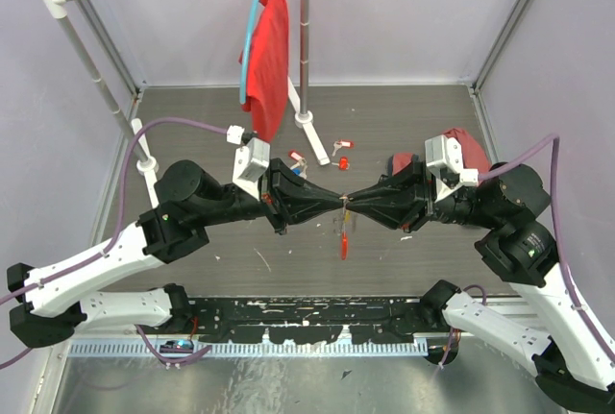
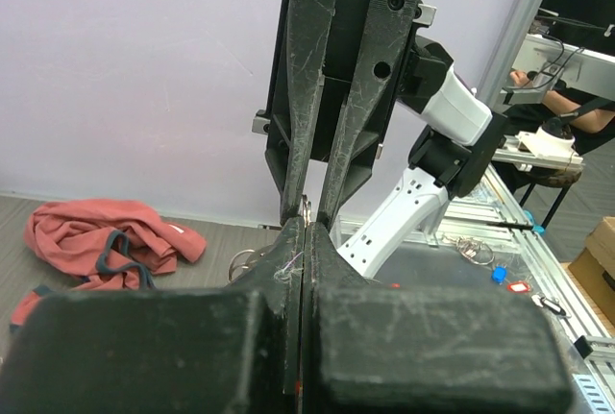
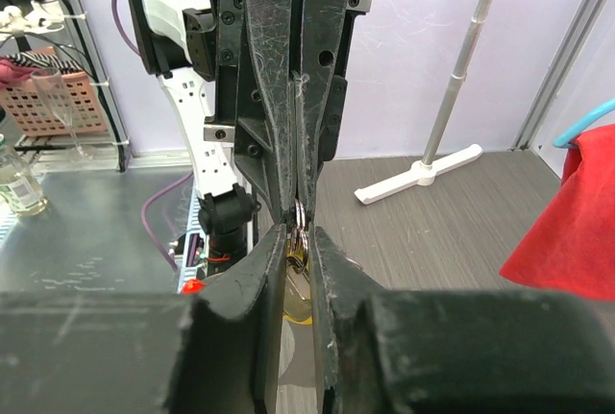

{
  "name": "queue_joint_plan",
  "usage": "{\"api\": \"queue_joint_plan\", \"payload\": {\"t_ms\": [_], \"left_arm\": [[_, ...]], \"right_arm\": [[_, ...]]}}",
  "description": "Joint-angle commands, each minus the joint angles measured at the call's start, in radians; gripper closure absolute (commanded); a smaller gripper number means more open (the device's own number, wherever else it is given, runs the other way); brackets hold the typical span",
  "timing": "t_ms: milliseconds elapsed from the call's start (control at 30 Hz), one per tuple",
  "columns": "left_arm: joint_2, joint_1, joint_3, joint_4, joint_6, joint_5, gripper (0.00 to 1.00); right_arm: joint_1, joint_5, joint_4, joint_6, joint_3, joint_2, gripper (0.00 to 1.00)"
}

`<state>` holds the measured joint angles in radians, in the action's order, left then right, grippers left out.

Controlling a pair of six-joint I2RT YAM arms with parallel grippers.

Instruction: Put the keys on the keyring

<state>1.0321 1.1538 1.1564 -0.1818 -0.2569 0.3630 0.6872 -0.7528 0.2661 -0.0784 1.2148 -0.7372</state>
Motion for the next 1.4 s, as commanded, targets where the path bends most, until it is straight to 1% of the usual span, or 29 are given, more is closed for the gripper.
{"api": "queue_joint_plan", "payload": {"t_ms": [0, 233, 467, 567, 667, 700, 767, 833, 900, 1000, 1133, 1367], "left_arm": [[-0.001, 0.003, 0.008, -0.079, -0.01, 0.02, 1.0], [0.0, 0.003, 0.011, -0.078, -0.008, 0.023, 1.0], [-0.002, 0.003, 0.012, -0.072, -0.005, 0.025, 1.0], [-0.007, 0.003, 0.009, -0.068, -0.002, 0.022, 1.0], [-0.006, 0.003, 0.013, -0.049, 0.002, 0.031, 0.99], [-0.006, 0.002, 0.017, -0.034, 0.009, 0.037, 0.95], [-0.008, 0.003, 0.034, 0.016, 0.036, 0.045, 0.79], [-0.008, 0.002, 0.056, 0.081, 0.073, 0.048, 0.66], [-0.005, 0.004, 0.087, 0.165, 0.119, 0.046, 0.59], [0.002, 0.003, 0.132, 0.277, 0.192, 0.028, 0.54], [0.019, 0.004, 0.172, 0.387, 0.266, -0.011, 0.51], [0.046, 0.003, 0.184, 0.46, 0.31, -0.042, 0.5]], "right_arm": [[0.003, -0.014, -0.036, -0.009, 0.008, -0.006, 0.78], [0.003, -0.022, -0.028, -0.003, 0.008, -0.015, 0.78], [0.003, -0.022, -0.013, 0.008, 0.016, -0.019, 0.98], [0.003, -0.017, 0.015, 0.029, 0.033, -0.023, 0.99], [0.003, -0.008, 0.099, 0.079, 0.087, -0.04, 0.99], [0.004, -0.005, 0.139, 0.102, 0.111, -0.049, 0.99], [0.004, -0.004, 0.223, 0.15, 0.165, -0.071, 0.99], [0.003, 0.001, 0.309, 0.194, 0.22, -0.096, 0.99], [0.003, 0.015, 0.401, 0.233, 0.273, -0.123, 0.99], [0.003, 0.038, 0.539, 0.288, 0.349, -0.171, 0.99], [0.004, 0.101, 0.701, 0.319, 0.423, -0.231, 0.99], [0.004, 0.172, 0.893, 0.342, 0.529, -0.323, 0.99]]}}
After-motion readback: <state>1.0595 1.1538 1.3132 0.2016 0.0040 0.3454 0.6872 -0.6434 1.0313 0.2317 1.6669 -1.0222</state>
